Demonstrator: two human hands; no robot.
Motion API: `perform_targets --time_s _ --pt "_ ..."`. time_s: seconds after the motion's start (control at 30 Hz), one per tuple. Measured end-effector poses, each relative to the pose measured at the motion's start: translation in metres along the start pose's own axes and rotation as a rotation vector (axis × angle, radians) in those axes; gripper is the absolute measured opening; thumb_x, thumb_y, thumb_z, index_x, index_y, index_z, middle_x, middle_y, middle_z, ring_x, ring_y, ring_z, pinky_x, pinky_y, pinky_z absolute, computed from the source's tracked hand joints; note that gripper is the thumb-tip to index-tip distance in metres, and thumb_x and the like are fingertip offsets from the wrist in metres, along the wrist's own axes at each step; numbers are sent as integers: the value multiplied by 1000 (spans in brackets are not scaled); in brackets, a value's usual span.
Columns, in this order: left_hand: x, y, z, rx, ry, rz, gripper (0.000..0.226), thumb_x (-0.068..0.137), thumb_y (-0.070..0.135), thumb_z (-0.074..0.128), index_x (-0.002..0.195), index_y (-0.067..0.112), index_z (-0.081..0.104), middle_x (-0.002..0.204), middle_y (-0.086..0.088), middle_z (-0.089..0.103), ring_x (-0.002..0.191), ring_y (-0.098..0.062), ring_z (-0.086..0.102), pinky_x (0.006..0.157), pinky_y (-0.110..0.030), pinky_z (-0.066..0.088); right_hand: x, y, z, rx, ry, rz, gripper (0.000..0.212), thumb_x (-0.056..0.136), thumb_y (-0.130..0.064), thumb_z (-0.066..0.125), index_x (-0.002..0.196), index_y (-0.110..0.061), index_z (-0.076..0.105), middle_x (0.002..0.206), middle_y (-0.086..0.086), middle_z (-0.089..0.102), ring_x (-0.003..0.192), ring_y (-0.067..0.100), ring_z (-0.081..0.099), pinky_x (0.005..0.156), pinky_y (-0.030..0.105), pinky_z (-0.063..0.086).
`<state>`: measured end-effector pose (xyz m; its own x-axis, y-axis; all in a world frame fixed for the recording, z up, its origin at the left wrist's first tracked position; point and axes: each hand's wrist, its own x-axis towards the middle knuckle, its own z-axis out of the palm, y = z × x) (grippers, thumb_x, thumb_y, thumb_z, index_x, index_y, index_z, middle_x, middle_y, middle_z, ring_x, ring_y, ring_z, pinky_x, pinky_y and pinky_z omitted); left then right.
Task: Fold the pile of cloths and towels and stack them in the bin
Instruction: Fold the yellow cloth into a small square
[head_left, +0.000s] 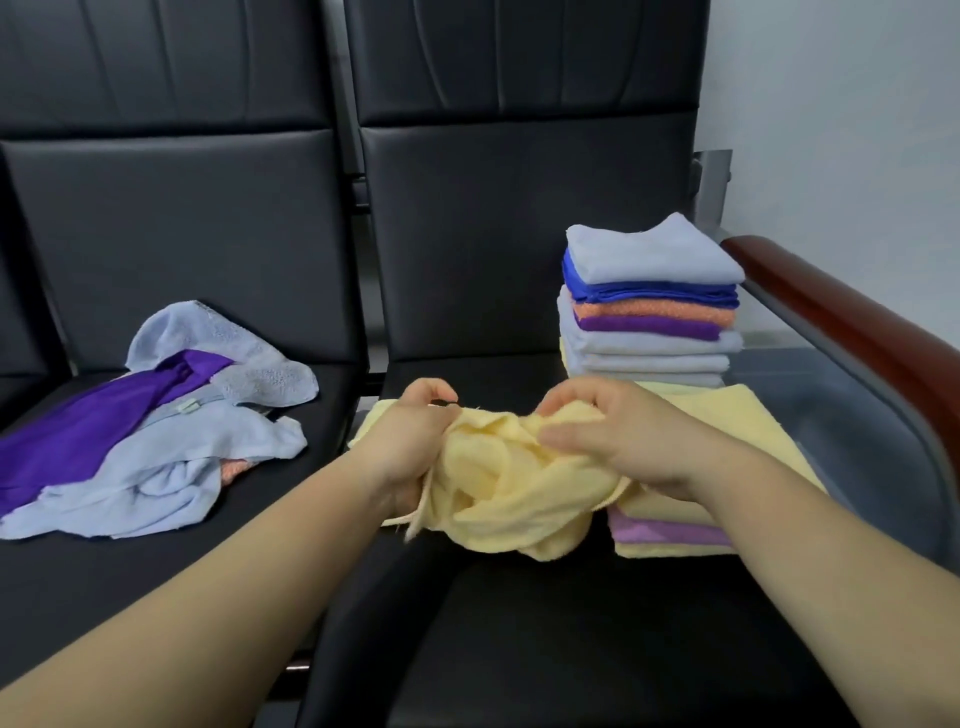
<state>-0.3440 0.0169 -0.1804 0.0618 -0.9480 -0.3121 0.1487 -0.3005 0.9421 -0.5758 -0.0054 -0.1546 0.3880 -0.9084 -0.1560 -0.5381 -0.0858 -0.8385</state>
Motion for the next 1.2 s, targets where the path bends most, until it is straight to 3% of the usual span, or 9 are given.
perform_targets --time_s 0.17,0.27,0.57,0.7,0.8,0.9,1.03,1.1,1.2 --pt "-7 2 -19 682 -179 266 19 88 32 78 88 17 65 78 5 55 70 -8 50 64 -25 42 -2 6 3 -265 -24 34 20 82 -40 84 99 -41 73 121 -20 61 104 2 61 89 26 53" --pt "-9 2 -24 993 -201 274 25 77 36 87 88 24 68 78 12 57 62 2 49 56 -15 39 0 7 6 -356 39 -1 8 88 -41 77 91 -41 69 117 -18 61 103 3 60 84 26 50" --pt "-8 16 -36 961 -10 353 24 100 39 61 81 30 72 63 17 63 58 3 53 60 -21 42 1 -4 16 -260 306 -164 13 93 -32 71 82 -38 70 99 -16 68 97 2 61 76 20 44" --pt "-14 21 -31 682 98 400 30 103 35 55 85 14 67 70 5 53 65 -10 49 65 -31 42 -1 -13 21 -23 219 -170 14 101 -26 64 88 -29 69 69 -16 63 65 2 55 67 23 44" --pt "-22 27 -25 605 104 428 35 103 39 50 89 8 60 67 -1 44 52 -20 43 48 -29 37 -2 -14 28 98 112 -108 13 100 -31 60 89 -27 62 75 -11 58 71 10 52 71 36 44" --pt "-31 33 -26 591 60 466 32 99 43 54 86 15 64 72 -3 51 61 -21 47 54 -35 41 -9 -20 24 -30 -90 -56 25 85 -47 79 102 -33 67 99 -12 73 93 9 69 80 32 55" --pt "-41 39 -36 842 -171 365 27 75 48 82 85 26 71 77 10 66 71 -5 59 66 -25 48 -10 -20 27 -395 -84 -38 17 82 -36 83 78 -24 72 77 -8 70 79 12 67 70 31 52" --pt "-42 36 -40 1116 -246 287 26 76 47 86 80 28 69 70 14 61 64 0 56 59 -20 44 -12 -20 28 -269 -45 -27 19 87 -34 79 75 -21 71 73 -10 65 76 10 62 69 31 47" --pt "-43 29 -50 1049 -291 242 33 90 45 74 72 23 59 66 14 53 62 -3 50 62 -25 42 -16 -19 26 39 -33 -28 15 94 -26 72 86 -14 70 79 -7 66 85 12 63 75 31 46"
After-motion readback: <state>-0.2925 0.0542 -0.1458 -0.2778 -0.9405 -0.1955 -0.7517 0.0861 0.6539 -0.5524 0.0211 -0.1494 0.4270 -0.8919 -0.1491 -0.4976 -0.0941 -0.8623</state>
